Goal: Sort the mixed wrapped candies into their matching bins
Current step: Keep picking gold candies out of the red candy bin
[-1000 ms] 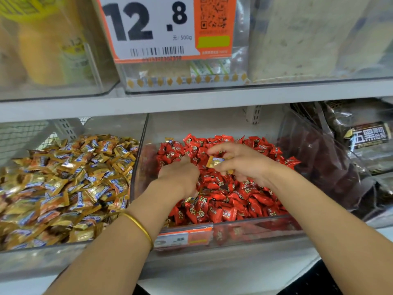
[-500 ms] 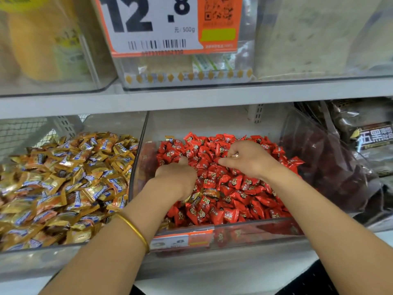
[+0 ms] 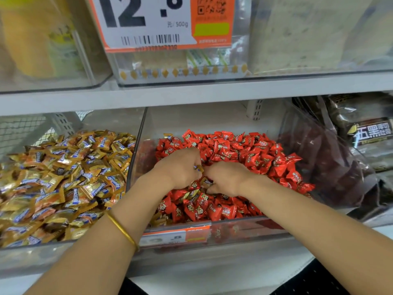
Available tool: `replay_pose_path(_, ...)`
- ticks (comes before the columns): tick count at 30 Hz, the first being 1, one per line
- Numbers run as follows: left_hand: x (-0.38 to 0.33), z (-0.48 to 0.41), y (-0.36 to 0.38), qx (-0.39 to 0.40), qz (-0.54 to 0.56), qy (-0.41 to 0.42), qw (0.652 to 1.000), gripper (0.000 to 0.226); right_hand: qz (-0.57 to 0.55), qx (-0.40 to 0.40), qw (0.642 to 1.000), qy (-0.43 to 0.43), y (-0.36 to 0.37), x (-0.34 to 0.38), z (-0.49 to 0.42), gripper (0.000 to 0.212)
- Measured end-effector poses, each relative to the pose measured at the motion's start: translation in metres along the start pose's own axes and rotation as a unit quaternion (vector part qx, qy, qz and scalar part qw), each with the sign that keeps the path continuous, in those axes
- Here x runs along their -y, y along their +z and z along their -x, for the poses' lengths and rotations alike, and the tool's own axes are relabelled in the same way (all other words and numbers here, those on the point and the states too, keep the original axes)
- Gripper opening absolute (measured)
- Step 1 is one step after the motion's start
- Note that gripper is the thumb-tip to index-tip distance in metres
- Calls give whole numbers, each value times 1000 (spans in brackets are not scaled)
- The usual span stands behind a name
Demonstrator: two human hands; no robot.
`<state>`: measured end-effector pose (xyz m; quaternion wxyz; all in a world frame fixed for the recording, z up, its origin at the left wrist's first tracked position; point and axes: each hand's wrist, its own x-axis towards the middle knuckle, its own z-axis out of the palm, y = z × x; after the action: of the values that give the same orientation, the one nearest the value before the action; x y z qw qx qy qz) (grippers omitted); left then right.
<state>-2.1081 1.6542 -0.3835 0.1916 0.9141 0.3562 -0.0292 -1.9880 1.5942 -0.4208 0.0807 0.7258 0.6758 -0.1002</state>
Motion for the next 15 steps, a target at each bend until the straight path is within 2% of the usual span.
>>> replay_pose_path(2,-1,2,-1,29,0,8,1000,22,21,-10,1000,4,0,-1,-2,36)
replay_pose_path(5,-1,3,1,110,-62,12,992,30,8,-11,1000,-10,3,-4,-1,26)
replay_pose_path(7,-1,4,3,156,-91,14,983,35,-19,-14,999,-22,5,-6,-1,17)
replay_pose_path(9,-1,3,3,177,-109,14,978,36,-93,-47,994,-17,3,-10,1,17)
replay_pose_path(11,0,2,4,198,-130,20,971,46,-224,-121,967,13,-5,-14,6,26)
replay_pose_path(13,1,0,7,213,-150,27,965,56,-354,-186,916,31,-15,-14,15,19)
replay_pose_path(15,1,-3,12,204,-159,29,966,61,-429,-169,887,37,-22,-12,24,11)
